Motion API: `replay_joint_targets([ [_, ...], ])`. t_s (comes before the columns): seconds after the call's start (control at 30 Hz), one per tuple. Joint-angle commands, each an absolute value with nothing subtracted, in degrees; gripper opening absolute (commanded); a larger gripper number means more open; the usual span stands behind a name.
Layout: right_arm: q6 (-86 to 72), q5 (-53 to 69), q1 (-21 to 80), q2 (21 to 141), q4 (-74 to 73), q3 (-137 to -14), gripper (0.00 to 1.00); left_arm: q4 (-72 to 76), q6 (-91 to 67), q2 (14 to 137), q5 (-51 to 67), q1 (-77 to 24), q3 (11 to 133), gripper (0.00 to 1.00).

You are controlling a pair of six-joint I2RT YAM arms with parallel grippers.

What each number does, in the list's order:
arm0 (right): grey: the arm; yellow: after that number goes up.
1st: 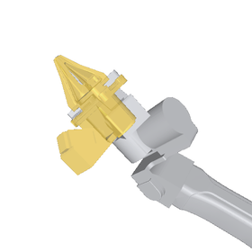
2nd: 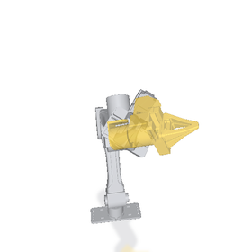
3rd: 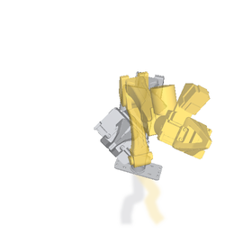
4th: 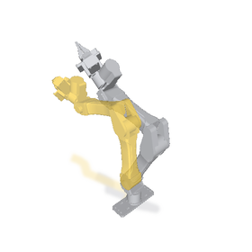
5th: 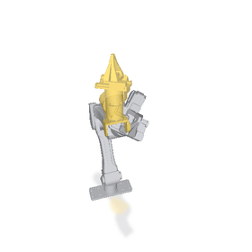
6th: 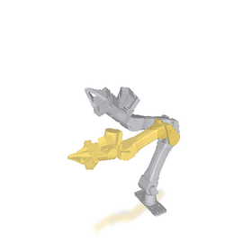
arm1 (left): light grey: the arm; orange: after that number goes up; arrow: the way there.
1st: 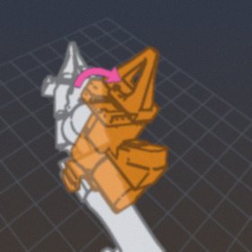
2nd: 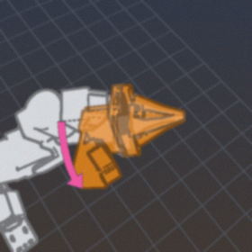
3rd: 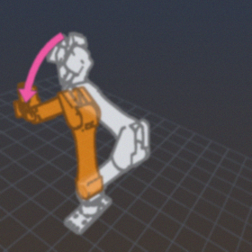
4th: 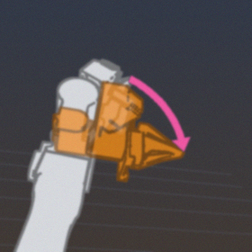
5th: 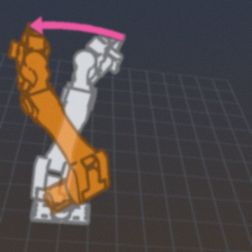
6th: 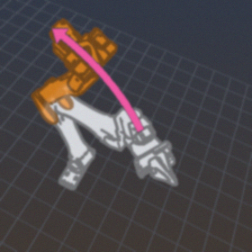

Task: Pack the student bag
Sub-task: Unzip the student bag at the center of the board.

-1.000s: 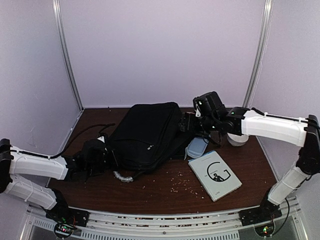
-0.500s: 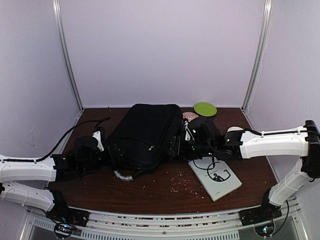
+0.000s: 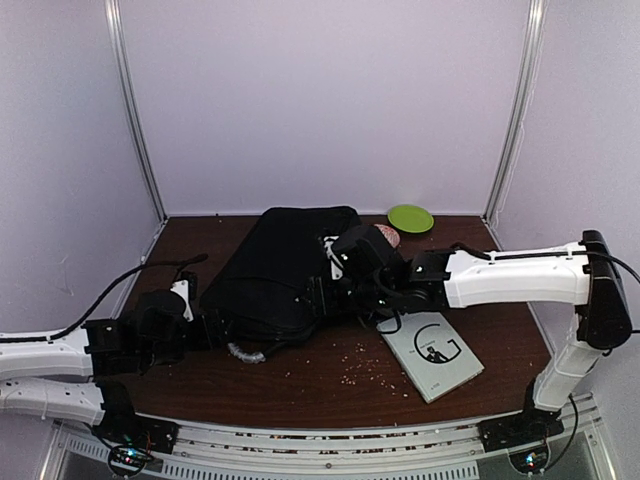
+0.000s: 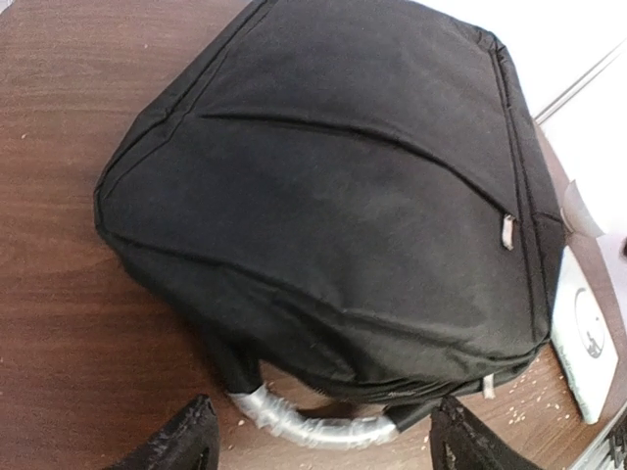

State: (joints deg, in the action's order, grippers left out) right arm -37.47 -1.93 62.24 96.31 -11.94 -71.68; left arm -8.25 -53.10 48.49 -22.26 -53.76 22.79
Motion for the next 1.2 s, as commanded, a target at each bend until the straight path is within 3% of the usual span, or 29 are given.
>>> replay_joint_targets([
  [0.0, -12.8, -8.1, 65.1, 97.6, -19.9, -78.1, 0.59, -10.7, -53.7, 45.8, -23.3, -54.1, 21.3, 0.75],
  [0.3, 2.8, -14.0, 71.7, 109.7, -28.2, -88.6, 0.7, -12.9, -54.9, 42.7, -24.4, -54.1, 19.4, 0.75],
  [0.47, 3.1, -18.8, 72.0, 113.8, -28.9, -91.2, 0.7, -14.1, -55.0, 41.8, -24.6, -54.1, 19.2, 0.76],
  [0.73, 4.2, -23.4, 72.0, 115.1, -29.0, -91.8, 0.6, -14.4, -55.0, 41.0, -25.0, -54.1, 18.7, 0.76],
  [0.9, 5.4, -23.8, 71.9, 115.5, -28.8, -91.8, 0.43, -14.3, -55.0, 40.9, -25.0, -54.1, 18.7, 0.76],
  [1.17, 6.7, -22.4, 72.0, 116.0, -29.5, -92.1, 0.56, -14.3, -55.0, 40.9, -24.9, -54.1, 18.7, 0.76],
])
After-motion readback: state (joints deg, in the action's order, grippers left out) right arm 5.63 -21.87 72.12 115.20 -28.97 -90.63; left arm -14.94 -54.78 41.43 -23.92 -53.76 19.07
